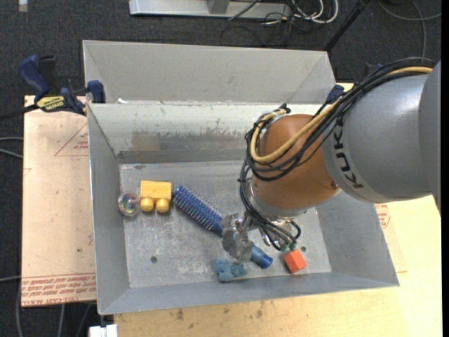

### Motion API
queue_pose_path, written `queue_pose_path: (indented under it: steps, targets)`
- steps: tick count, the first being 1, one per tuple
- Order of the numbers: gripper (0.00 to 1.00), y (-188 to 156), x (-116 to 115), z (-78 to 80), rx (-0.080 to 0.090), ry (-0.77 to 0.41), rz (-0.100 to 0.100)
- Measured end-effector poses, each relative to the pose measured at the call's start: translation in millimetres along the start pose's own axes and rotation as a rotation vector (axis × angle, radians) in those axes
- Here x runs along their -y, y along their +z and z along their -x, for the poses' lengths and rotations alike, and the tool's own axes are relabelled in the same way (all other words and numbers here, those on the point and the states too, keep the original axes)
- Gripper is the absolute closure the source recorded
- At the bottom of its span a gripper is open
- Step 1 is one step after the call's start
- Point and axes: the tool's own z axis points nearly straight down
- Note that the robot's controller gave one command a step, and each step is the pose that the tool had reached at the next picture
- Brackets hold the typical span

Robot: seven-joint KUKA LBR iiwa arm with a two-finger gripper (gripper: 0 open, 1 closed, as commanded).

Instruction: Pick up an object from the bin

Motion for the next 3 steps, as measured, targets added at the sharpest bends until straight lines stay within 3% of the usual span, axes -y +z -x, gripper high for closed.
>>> queue_pose_path:
  steps: [1, 2, 3]
  targets:
    - [0.00, -2, 1, 0.7, 0.003, 0.002, -0.001]
    - [0.00, 45, 20, 74.0, 0.010, -0.045, -0.003]
    - [1.00, 42, 19, 72.5, 0.008, -0.045, -0.001]
